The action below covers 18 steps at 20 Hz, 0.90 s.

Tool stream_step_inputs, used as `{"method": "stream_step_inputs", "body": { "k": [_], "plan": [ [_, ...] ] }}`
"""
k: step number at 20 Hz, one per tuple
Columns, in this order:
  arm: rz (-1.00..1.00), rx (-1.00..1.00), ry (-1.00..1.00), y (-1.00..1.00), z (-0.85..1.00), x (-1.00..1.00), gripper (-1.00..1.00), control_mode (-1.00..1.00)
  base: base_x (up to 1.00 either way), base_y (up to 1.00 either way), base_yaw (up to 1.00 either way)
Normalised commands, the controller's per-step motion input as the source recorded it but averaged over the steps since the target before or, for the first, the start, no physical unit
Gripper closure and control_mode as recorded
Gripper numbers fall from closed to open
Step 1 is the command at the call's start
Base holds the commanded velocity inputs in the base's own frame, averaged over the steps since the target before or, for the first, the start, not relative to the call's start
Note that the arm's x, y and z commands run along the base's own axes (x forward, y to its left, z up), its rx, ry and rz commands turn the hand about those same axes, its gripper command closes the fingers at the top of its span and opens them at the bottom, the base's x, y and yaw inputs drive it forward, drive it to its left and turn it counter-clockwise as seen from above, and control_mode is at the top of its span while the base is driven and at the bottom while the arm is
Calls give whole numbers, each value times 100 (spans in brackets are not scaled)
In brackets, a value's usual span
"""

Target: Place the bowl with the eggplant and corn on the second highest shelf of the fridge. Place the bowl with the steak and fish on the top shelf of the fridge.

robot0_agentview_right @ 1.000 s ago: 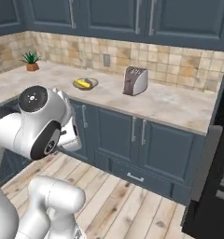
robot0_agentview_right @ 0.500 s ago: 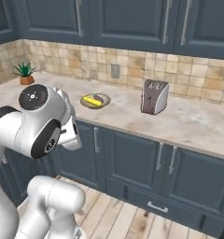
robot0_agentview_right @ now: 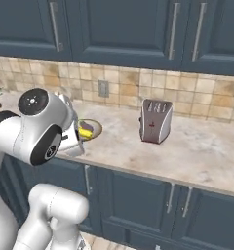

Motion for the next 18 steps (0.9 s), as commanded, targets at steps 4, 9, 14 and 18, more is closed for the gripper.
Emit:
{"method": "stream_step_inputs", "body": {
  "k": [4, 9, 14, 18],
  "plan": [
    [0, 0, 0, 0, 0, 0, -100, 100, 93, 54, -15],
    [0, 0, 0, 0, 0, 0, -100, 100, 67, 25, -3],
    [2, 0, 13, 1, -43, 18, -100, -100, 18, 10, 0],
    [13, 0, 31, 0, -99, 48, -100, -100, 0, 0, 0]
  ]
}}
